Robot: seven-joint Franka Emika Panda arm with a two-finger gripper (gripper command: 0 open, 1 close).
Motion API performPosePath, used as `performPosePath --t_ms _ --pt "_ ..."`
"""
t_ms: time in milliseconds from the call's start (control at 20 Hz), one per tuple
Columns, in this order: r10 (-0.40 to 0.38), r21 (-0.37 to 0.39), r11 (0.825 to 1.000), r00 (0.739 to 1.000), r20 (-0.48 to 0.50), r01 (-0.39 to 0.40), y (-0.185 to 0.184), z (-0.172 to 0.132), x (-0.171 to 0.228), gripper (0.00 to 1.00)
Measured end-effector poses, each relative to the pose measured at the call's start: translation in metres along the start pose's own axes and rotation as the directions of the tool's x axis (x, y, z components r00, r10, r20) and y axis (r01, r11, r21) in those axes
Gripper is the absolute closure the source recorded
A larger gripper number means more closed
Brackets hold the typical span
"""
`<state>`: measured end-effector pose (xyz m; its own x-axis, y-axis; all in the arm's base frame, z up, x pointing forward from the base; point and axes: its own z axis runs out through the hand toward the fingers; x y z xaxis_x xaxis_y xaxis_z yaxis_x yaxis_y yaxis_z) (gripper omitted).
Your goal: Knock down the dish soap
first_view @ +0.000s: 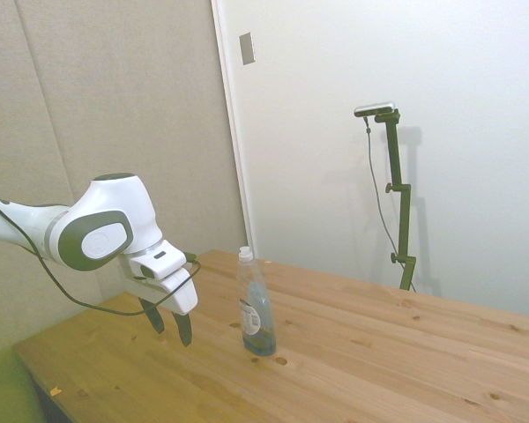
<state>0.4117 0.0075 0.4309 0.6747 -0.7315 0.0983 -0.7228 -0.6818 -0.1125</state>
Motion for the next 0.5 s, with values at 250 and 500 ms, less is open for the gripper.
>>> performPosePath --t_ms 250,500 --pt "-0.001 0.017 1.0 1.0 -0.021 0.001 -0.005 -0.005 0.001 1.0" --pt "0.038 0.042 0.999 0.995 -0.091 -0.034 -0.023 -0.021 0.008 1.0"
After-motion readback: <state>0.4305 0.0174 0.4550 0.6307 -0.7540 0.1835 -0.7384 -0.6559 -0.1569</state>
